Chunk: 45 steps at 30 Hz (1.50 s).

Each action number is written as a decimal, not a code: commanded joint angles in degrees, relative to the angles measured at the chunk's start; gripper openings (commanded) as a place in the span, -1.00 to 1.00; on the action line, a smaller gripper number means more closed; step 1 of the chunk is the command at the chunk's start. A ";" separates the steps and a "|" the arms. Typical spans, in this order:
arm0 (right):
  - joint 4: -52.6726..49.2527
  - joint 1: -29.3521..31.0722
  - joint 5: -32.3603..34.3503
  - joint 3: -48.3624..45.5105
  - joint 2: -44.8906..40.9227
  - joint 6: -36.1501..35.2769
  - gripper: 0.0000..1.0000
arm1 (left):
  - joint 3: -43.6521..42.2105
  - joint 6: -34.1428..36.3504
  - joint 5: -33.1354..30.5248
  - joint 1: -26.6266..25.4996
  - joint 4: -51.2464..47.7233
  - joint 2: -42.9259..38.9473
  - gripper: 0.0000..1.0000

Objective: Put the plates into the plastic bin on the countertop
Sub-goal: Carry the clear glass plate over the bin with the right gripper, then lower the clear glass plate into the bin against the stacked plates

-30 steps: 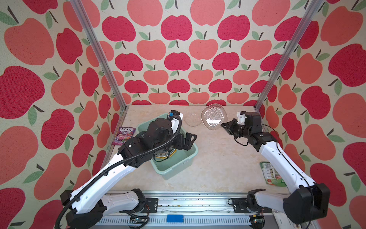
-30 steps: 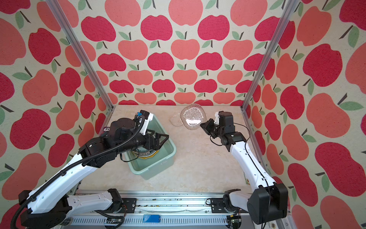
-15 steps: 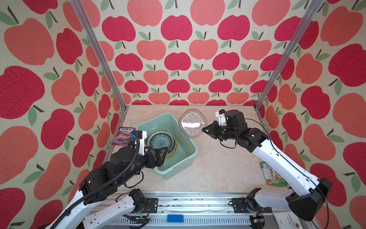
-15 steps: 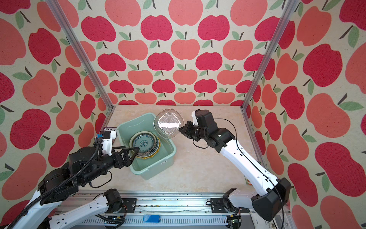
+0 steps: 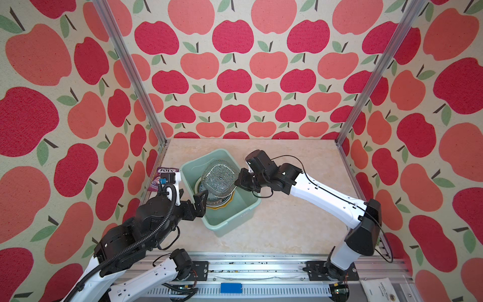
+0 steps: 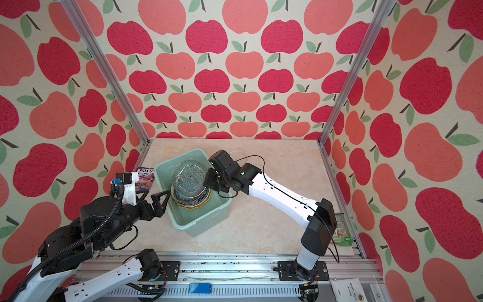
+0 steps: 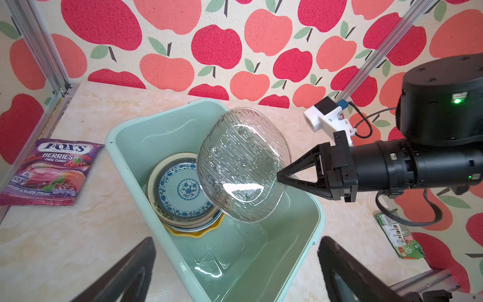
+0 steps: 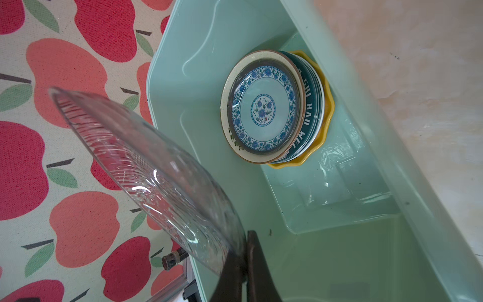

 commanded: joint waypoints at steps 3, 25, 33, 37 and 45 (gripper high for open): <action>-2.81 0.94 5.81 4.34 5.43 6.84 -1.00 | 2.71 4.09 -2.60 -0.23 -0.81 0.56 0.99; -16.90 3.08 12.23 24.73 27.43 12.78 -1.00 | 1.00 11.33 -1.94 -0.23 5.48 3.37 0.99; -17.92 3.14 11.27 28.30 31.30 13.78 -1.00 | 0.69 11.79 -2.57 -0.23 6.01 3.11 0.98; -19.52 3.15 11.98 29.75 32.64 14.66 -1.00 | 0.29 12.05 -2.73 -0.23 6.44 2.87 0.98; -23.87 5.08 15.82 30.84 32.53 18.88 -1.00 | -0.51 12.14 -2.84 -0.23 6.81 2.43 0.98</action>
